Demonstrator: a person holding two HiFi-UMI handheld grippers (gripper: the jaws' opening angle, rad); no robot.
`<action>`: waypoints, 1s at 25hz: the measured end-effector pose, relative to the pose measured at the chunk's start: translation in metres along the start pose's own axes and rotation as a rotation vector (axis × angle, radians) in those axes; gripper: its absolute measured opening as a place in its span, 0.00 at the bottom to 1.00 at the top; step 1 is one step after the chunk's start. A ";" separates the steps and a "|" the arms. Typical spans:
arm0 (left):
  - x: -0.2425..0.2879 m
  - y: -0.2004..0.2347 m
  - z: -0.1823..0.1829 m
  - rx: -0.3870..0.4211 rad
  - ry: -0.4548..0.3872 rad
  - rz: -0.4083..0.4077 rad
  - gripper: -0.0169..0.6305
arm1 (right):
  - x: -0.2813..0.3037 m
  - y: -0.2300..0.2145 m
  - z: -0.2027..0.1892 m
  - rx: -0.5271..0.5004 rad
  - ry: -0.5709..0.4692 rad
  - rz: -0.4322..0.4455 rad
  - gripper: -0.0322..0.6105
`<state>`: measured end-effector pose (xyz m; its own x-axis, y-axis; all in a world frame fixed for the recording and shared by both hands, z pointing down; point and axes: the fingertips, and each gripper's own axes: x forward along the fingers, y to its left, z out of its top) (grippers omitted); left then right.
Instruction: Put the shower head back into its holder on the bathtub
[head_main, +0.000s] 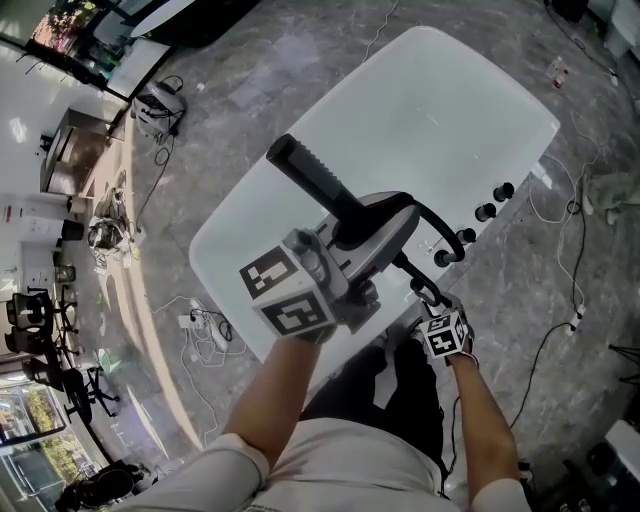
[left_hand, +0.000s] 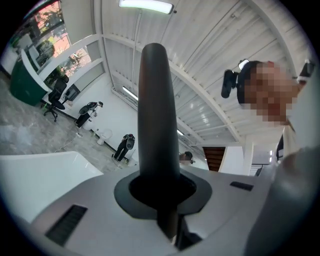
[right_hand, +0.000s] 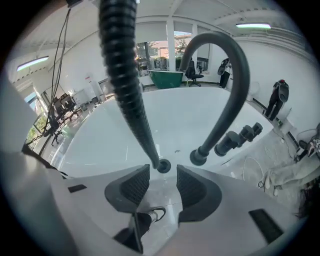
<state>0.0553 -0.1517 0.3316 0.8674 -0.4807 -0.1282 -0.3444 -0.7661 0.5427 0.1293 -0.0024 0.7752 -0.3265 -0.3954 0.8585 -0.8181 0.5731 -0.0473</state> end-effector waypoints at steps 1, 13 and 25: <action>0.001 -0.002 -0.002 0.029 0.010 0.007 0.09 | -0.007 0.000 -0.006 0.022 -0.001 0.000 0.28; 0.012 -0.043 0.009 0.216 0.015 0.000 0.09 | -0.040 0.005 0.057 0.057 -0.184 -0.019 0.28; 0.010 -0.032 -0.044 0.274 0.088 0.046 0.09 | 0.007 -0.001 0.029 -0.067 -0.029 0.001 0.17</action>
<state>0.0908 -0.1139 0.3493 0.8724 -0.4879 -0.0295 -0.4578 -0.8368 0.3004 0.1142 -0.0269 0.7662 -0.3413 -0.4149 0.8435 -0.7845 0.6200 -0.0124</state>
